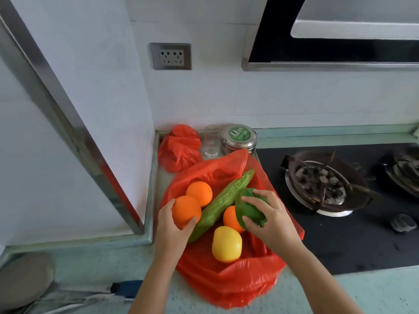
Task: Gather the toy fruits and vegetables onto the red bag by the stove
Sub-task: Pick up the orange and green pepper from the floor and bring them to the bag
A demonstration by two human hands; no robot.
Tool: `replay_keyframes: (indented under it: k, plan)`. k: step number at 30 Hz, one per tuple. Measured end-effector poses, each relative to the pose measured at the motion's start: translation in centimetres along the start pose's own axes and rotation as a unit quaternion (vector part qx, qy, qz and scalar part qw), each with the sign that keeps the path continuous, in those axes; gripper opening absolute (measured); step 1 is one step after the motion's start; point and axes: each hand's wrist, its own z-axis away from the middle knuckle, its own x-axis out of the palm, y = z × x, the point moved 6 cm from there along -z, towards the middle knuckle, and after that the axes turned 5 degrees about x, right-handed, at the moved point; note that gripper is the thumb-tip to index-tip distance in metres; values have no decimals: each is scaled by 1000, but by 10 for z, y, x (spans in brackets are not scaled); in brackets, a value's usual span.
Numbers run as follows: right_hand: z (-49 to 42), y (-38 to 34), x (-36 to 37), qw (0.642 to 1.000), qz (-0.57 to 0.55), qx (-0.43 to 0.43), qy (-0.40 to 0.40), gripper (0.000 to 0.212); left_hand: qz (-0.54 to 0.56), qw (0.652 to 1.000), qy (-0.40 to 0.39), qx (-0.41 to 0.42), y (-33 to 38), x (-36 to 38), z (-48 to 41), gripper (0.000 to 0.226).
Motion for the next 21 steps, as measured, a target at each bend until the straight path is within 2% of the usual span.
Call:
replay_keyframes:
  k: [15, 21]
  plan:
    - [-82, 4, 67, 999, 26, 15, -18, 45, -16, 998, -66, 16, -30, 25, -34, 68]
    - [-108, 14, 74, 998, -25, 53, 2, 46, -50, 995, -75, 35, -36, 30, -41, 66]
